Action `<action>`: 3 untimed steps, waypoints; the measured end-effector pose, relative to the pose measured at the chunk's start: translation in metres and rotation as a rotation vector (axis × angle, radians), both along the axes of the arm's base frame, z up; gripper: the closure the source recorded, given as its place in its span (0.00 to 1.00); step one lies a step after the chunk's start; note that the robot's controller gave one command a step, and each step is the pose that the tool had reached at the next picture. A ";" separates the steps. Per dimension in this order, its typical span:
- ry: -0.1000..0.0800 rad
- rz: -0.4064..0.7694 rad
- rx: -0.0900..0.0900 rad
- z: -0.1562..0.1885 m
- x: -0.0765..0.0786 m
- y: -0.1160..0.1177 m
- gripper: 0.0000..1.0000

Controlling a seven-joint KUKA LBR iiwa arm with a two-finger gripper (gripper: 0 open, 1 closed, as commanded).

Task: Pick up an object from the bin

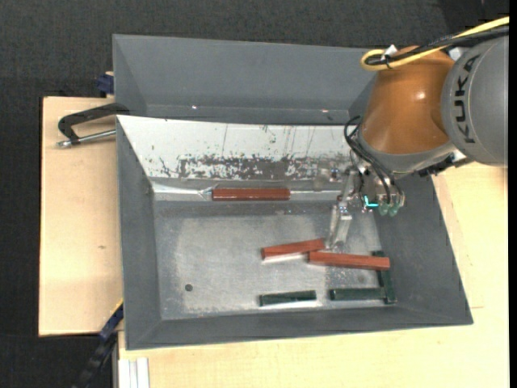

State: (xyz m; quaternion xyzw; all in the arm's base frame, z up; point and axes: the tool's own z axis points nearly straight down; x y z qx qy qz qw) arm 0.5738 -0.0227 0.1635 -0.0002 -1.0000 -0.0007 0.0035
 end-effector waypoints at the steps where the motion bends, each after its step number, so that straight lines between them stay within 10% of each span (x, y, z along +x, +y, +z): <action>1: -0.009 0.001 -0.001 0.005 0.002 0.000 0.00; 2: -0.013 0.081 -0.001 -0.038 -0.007 -0.004 0.00; 3: -0.010 0.108 -0.001 -0.089 0.012 0.008 1.00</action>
Offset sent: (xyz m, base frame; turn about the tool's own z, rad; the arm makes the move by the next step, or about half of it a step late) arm -0.0205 -0.0100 -0.0935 -0.1731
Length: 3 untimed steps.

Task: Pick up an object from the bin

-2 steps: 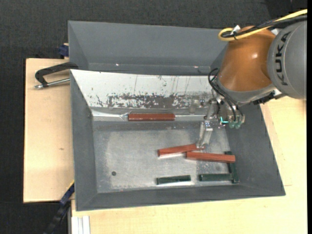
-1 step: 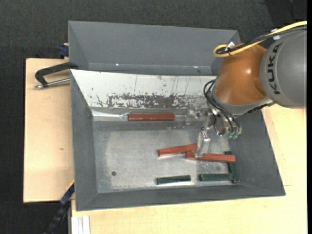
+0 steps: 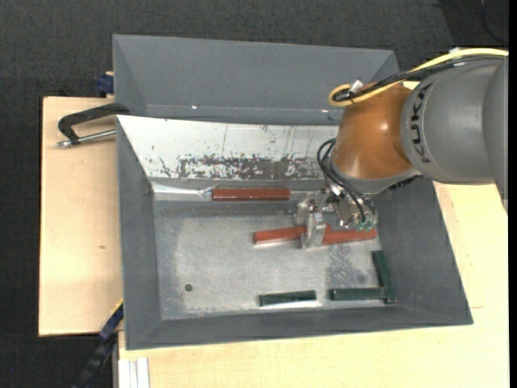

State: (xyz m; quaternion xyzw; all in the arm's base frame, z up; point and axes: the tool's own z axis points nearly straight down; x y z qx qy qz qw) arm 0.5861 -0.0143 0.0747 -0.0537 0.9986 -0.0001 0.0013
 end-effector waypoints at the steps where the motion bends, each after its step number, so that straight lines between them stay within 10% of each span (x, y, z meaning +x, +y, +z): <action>1: 0.000 0.000 0.000 0.000 0.000 0.000 1.00; 2: -0.004 -0.017 0.001 0.131 -0.013 0.005 1.00; 3: -0.004 -0.017 0.001 0.131 -0.013 0.005 0.00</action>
Offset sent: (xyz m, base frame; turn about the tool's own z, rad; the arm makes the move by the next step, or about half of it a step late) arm -0.0143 0.0049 0.1295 0.0161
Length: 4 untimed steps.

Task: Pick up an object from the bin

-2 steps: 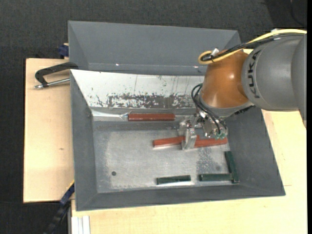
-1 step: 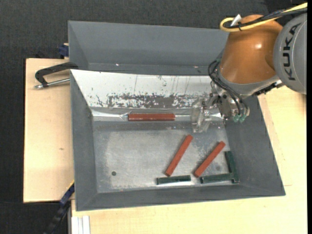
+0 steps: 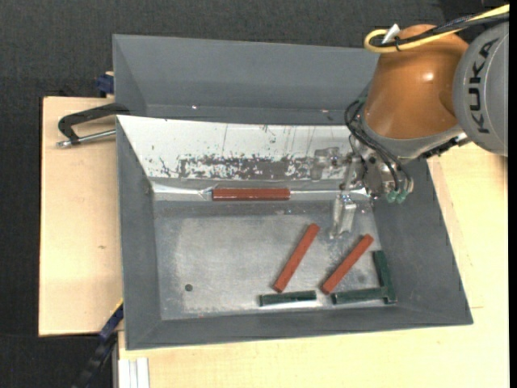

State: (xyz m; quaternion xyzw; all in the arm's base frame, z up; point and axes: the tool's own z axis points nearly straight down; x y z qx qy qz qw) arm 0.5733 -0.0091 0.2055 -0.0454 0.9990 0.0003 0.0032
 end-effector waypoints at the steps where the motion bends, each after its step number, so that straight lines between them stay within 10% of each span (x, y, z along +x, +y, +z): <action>1: 0.000 0.000 0.000 0.000 0.000 0.000 0.00; 3: 0.002 0.296 -0.001 -0.096 -0.001 -0.006 0.00; 4: 0.004 0.467 -0.001 -0.135 -0.007 0.008 1.00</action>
Offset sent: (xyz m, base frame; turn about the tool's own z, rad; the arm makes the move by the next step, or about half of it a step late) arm -0.0070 -0.0004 -0.1355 -0.1993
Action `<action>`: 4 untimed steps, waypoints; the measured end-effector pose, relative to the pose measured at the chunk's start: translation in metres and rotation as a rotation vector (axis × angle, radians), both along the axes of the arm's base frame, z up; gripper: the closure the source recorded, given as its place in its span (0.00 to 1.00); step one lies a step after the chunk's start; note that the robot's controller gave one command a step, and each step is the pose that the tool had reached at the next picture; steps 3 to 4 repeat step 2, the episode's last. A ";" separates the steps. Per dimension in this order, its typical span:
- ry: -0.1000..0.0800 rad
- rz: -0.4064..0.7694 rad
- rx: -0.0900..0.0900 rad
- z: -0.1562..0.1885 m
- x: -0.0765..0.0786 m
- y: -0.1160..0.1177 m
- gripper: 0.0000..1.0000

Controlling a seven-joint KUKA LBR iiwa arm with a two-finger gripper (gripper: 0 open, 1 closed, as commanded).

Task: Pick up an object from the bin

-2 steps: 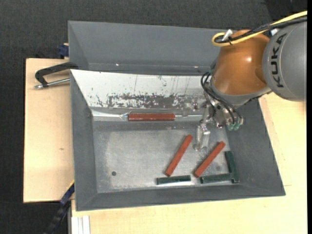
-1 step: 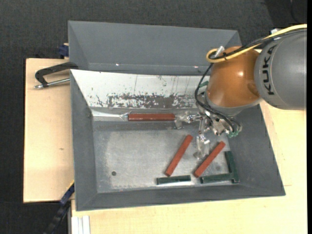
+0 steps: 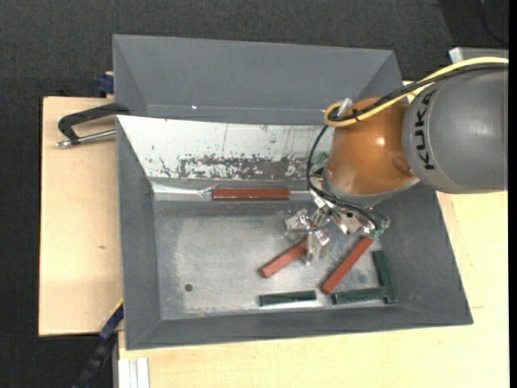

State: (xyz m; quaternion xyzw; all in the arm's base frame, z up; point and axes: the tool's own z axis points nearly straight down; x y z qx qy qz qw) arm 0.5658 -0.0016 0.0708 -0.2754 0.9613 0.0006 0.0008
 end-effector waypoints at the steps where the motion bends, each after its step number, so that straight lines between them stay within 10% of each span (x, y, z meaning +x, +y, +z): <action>1: 0.000 0.000 0.000 0.000 0.000 0.000 1.00; 2: -0.005 -0.048 0.000 0.202 -0.032 -0.002 1.00; 4: -0.005 -0.048 0.000 0.202 -0.032 -0.002 1.00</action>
Offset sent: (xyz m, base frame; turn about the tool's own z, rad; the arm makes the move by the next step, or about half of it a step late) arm -0.0333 -0.0034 0.2021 0.0476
